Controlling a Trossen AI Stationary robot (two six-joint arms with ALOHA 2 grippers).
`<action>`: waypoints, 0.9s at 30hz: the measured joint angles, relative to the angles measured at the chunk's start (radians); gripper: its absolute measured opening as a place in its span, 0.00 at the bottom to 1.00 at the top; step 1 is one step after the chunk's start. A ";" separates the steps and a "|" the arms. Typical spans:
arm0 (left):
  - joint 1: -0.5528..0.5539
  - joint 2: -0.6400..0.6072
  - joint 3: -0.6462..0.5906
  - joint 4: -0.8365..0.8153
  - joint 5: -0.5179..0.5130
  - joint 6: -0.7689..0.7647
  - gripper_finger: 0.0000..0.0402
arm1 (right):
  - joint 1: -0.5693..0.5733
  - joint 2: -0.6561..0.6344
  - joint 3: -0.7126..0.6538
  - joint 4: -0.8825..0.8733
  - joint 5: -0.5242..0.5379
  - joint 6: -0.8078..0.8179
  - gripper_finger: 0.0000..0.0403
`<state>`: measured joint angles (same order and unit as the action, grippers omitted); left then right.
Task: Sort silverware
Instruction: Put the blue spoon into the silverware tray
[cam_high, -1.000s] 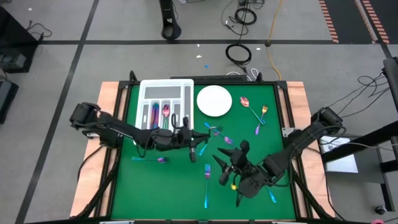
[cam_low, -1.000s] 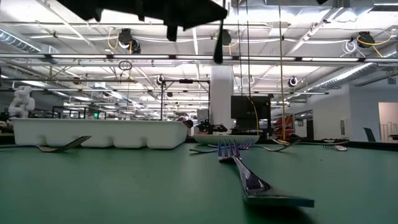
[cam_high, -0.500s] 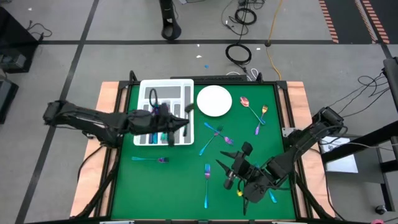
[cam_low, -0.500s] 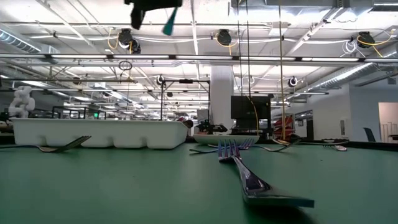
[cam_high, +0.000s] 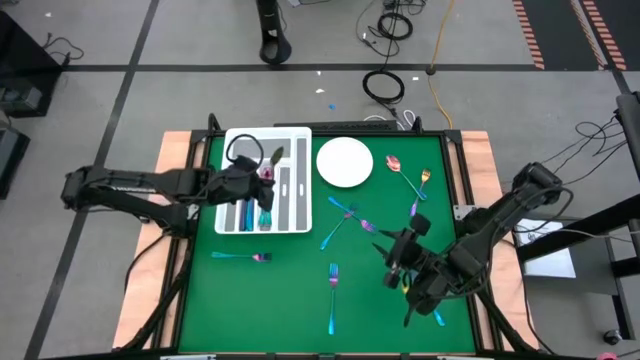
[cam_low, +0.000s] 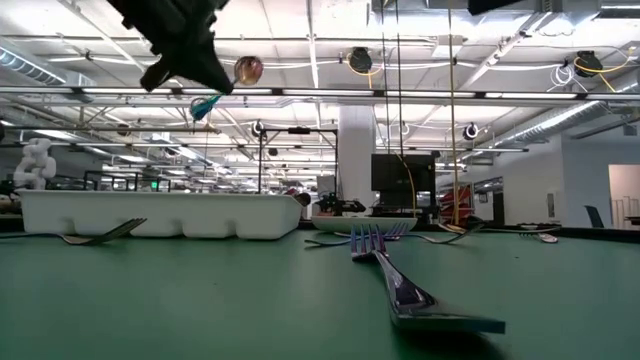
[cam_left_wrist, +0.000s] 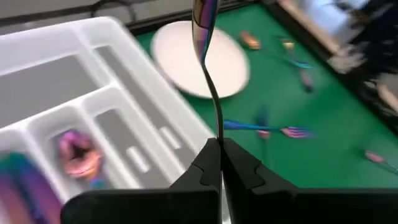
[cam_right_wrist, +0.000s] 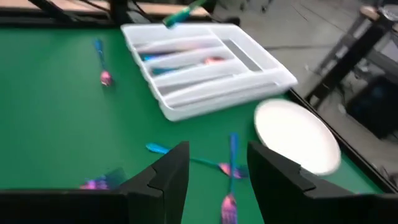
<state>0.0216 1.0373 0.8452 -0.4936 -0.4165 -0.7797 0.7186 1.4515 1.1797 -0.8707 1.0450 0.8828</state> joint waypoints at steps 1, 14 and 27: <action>0.015 0.002 0.000 -0.018 0.000 -0.007 0.00 | 0.002 -0.004 0.000 -0.033 0.000 0.031 0.37; 0.240 0.010 -0.219 0.094 0.277 -0.093 0.00 | 0.003 -0.012 0.000 -0.069 0.000 0.078 0.37; 0.347 0.009 -0.319 0.150 0.348 -0.158 0.00 | 0.001 -0.012 0.000 -0.069 0.000 0.075 0.37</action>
<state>0.3686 1.0466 0.5258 -0.3435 -0.0680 -0.9378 0.7195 1.4395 1.1797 -0.9398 1.0451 0.9576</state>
